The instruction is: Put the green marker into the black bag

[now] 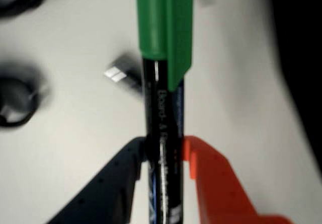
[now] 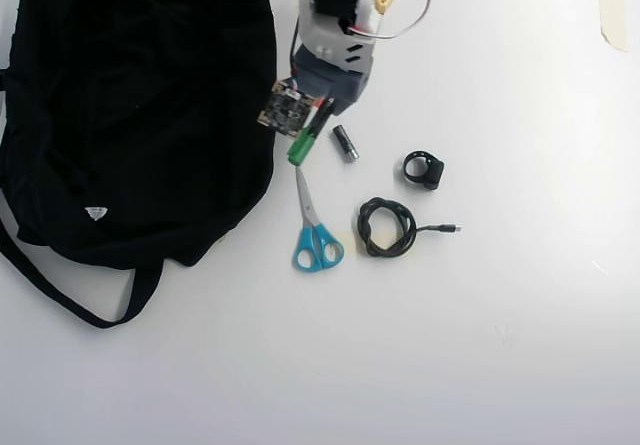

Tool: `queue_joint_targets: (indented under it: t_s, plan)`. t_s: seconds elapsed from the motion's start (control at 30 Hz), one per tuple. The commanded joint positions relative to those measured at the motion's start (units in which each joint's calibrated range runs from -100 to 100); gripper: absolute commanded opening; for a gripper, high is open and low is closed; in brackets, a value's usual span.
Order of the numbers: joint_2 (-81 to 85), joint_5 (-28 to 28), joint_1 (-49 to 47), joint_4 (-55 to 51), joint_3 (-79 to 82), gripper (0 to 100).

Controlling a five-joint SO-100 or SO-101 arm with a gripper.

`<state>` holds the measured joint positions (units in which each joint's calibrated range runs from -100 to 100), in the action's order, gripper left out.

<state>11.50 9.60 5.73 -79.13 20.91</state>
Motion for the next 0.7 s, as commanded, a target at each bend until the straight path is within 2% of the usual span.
queue_joint_targets:
  t_s: [0.0, 0.3, 0.5, 0.57, 0.67]
  plan:
    - [-0.2, -1.7, 5.9, -0.2, -4.2, 2]
    - [-0.4, -2.5, 19.3, 0.4, -7.3, 2]
    - [-1.2, -4.0, 32.9, 0.5, -11.0, 2]
    - [-5.9, -4.7, 38.8, 0.9, -15.4, 2]
    - [-20.8, -5.3, 42.1, 3.0, -28.4, 2]
